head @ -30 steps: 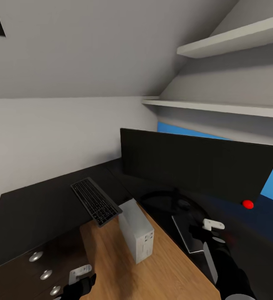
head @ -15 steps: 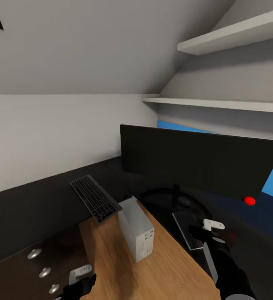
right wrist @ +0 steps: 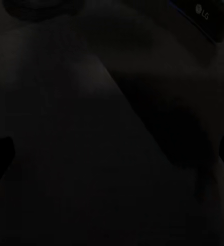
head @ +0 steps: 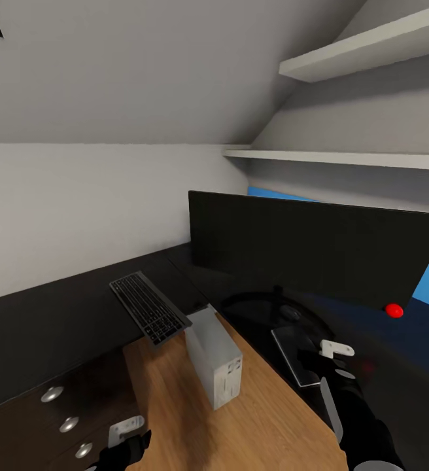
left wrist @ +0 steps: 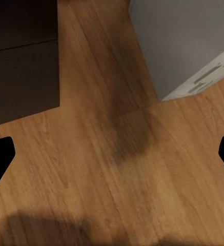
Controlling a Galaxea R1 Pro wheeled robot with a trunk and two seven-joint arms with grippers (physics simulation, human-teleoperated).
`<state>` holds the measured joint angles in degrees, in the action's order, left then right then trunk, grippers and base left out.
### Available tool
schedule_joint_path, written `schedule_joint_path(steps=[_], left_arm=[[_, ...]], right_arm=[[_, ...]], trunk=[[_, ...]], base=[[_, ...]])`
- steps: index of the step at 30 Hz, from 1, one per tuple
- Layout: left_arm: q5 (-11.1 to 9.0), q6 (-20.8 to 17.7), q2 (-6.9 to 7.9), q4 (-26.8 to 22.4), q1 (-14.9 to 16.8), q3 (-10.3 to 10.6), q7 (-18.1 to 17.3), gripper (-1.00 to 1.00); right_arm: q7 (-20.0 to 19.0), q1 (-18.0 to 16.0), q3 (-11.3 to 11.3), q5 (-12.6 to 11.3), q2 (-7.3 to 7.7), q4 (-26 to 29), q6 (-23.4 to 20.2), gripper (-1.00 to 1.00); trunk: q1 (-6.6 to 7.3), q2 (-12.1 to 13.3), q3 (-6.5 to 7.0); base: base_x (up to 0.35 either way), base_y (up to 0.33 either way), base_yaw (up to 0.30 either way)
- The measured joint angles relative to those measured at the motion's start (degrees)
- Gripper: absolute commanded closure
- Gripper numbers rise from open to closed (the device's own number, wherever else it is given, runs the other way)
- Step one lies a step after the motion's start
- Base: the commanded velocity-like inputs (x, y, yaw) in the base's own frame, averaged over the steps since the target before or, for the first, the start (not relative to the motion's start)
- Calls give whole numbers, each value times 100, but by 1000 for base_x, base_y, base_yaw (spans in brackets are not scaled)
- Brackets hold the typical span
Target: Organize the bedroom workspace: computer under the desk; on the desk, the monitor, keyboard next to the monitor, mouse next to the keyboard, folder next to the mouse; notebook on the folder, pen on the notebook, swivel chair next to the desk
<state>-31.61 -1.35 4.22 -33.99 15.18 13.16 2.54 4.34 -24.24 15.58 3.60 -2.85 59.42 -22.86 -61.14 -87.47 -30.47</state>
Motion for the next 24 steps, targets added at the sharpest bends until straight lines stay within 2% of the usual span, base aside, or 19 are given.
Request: schedule_joint_path(steps=[24], left_arm=[[2,4,4,167,0,-5,-38,-100]], right_arm=[[2,1,2,16,2,53,-113,-100]], trunk=[[0,0,0]], base=[[0,0,0]])
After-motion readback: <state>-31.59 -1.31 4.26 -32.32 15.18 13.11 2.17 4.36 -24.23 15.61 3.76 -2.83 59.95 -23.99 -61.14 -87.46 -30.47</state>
